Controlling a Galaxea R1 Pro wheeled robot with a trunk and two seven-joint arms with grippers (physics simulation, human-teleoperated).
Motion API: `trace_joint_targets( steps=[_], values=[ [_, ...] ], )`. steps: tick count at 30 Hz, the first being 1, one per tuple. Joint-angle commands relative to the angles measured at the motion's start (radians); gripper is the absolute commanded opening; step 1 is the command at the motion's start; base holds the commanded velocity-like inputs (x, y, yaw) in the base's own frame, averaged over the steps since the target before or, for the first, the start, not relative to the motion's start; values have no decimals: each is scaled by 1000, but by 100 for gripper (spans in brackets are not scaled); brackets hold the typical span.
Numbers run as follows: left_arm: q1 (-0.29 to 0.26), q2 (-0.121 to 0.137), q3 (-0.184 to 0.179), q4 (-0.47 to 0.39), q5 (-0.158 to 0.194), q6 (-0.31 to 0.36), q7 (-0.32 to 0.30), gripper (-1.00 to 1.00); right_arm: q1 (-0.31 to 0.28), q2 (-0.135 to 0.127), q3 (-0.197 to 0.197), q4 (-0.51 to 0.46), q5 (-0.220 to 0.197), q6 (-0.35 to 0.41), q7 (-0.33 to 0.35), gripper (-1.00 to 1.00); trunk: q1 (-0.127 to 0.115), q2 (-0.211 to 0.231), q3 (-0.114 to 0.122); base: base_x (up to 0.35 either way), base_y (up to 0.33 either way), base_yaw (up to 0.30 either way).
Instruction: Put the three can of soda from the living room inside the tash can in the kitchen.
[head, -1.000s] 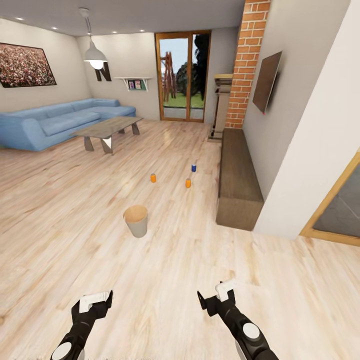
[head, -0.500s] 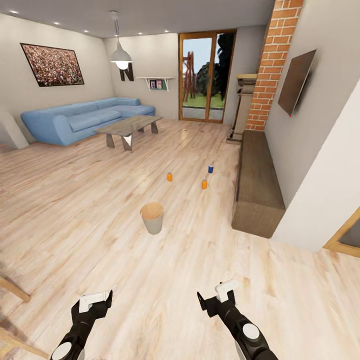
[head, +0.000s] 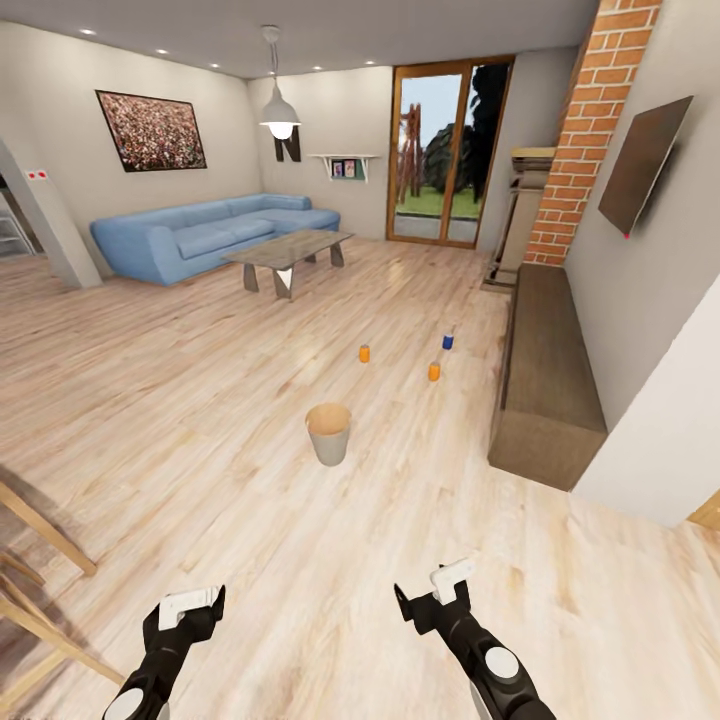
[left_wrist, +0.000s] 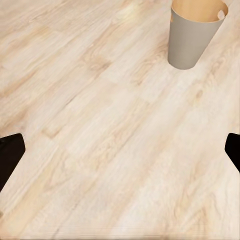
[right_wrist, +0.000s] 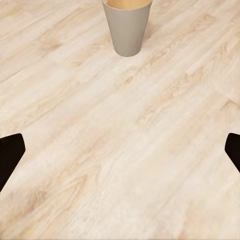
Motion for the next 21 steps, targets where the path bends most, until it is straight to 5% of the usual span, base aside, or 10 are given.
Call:
trace_joint_targets(
  steps=[1,21],
  values=[
    [0,0,0,2,0,0,0,100,0,0,0,0,0,1,0,100,0,0,0,0,0,43],
    [0,0,1,10,-1,1,2,100,0,0,0,-1,0,-2,0,100,0,0,0,58,0,8]
  ],
)
